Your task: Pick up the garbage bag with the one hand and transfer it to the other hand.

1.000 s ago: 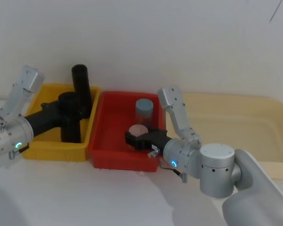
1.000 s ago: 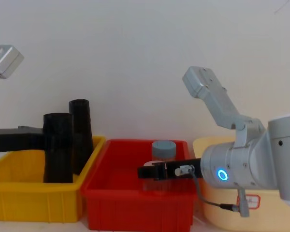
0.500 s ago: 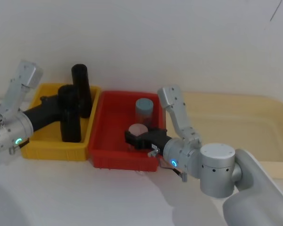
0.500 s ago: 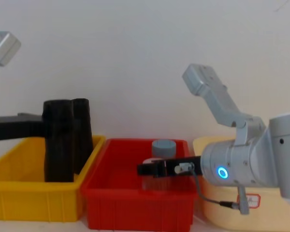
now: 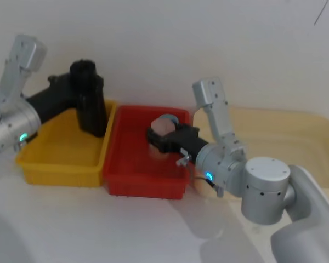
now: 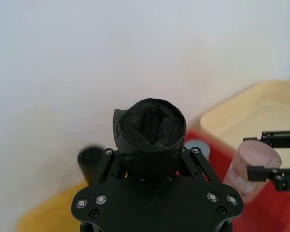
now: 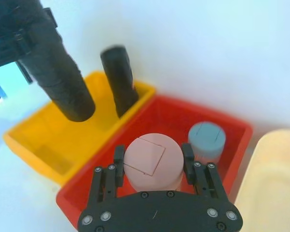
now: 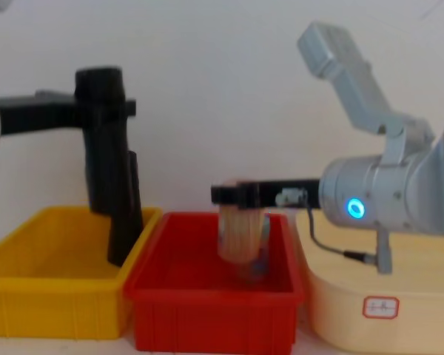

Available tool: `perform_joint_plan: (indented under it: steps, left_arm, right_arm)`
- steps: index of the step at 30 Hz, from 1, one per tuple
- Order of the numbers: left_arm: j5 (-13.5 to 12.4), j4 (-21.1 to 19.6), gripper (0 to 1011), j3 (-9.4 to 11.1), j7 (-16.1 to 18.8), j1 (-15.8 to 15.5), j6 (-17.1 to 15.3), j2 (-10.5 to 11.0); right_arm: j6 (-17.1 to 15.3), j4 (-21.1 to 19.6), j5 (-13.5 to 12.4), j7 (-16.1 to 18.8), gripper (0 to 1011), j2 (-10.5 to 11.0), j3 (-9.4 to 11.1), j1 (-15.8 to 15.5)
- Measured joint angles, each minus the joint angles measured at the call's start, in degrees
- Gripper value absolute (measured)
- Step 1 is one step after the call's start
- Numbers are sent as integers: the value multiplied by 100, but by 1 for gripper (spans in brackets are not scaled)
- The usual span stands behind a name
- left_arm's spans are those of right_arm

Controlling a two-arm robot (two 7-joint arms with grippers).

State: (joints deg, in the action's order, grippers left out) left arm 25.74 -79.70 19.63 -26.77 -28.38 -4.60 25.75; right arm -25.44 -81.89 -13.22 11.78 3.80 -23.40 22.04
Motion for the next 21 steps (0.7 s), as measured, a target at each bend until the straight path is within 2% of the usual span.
perform_joint_plan:
  steps: [5, 10, 11, 15, 21]
  left_arm:
    - [19, -197, 371, -11, 16, -219, 33, -97]
    - [51, -230, 370, 83, 5, -574, 59, -322]
    - [54, -218, 371, 104, -1, -627, 66, -361]
    - [63, -38, 371, 271, -56, -994, 112, -655]
    - [83, 319, 370, 480, -156, -1379, 176, -1021]
  right_arm:
    - [34, -537, 66, -74, 679, 88, 84, -120]
    - [31, -1101, 182, -227, 679, 201, 209, -268]
    - [31, -1101, 182, -227, 679, 201, 209, -268]
    - [-12, -1578, 300, -389, 679, 307, 341, -423]
    - [-107, -2134, 451, -623, 679, 449, 565, -684]
